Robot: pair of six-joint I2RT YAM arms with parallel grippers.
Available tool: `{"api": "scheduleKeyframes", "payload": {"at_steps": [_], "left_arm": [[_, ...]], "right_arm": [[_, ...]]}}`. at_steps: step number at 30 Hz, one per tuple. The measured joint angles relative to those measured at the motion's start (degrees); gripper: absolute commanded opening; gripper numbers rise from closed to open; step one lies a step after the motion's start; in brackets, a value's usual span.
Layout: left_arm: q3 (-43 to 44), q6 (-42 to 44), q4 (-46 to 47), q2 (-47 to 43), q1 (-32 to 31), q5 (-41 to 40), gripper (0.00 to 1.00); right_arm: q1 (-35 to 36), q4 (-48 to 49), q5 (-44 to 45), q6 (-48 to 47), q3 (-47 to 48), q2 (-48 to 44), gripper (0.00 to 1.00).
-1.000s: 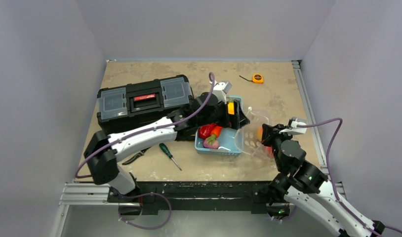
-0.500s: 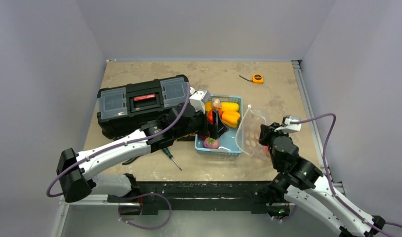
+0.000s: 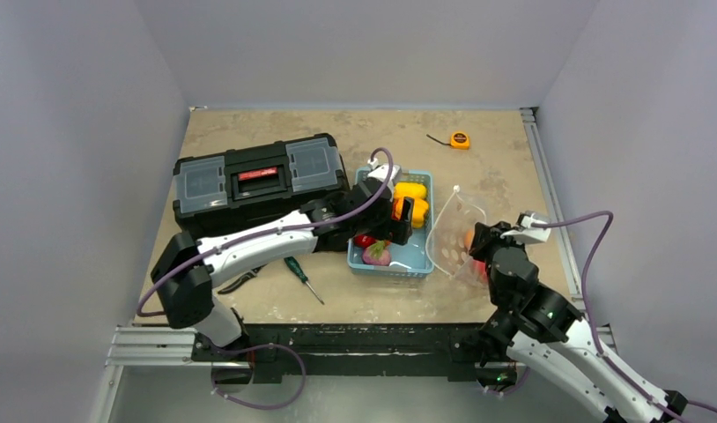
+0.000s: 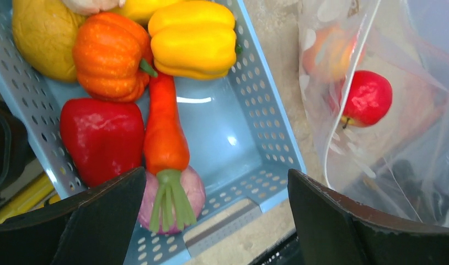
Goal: Place the food in the zip-top bag and seal the zipper
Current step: Pick up the fake vegetable from the bin.
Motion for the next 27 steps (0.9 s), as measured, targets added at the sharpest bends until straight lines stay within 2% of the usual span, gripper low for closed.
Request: {"api": "scheduleKeyframes", "payload": {"at_steps": [8, 13, 17, 20, 24, 27], "left_arm": [[14.86, 2.80, -4.68, 13.84, 0.00, -3.28, 0.95], [19.37, -2.78, -5.49, 18.25, 0.04, -3.21, 0.91], [19.37, -17.49, -6.14, 19.34, 0.61, -3.04, 1.00], [16.22, -29.90, -4.33, 19.34, 1.11, -3.34, 1.00], [7.93, -44.39, 1.81, 19.32, 1.31, -4.81, 1.00], [5.09, -52.39, 4.72, 19.32, 0.72, -6.93, 1.00]], "right_arm": [[0.00, -0.02, -0.13, 0.02, 0.00, 0.22, 0.00], [0.00, -0.04, 0.15, 0.17, 0.00, -2.29, 0.00], [0.00, -0.04, 0.31, 0.31, 0.00, -2.78, 0.00], [0.00, -0.04, 0.31, 0.28, 0.00, -2.67, 0.00], [0.00, -0.04, 0.35, 0.28, 0.00, -2.69, 0.00], [0.00, -0.15, 0.87, 0.39, 0.00, -2.73, 0.00]]}}
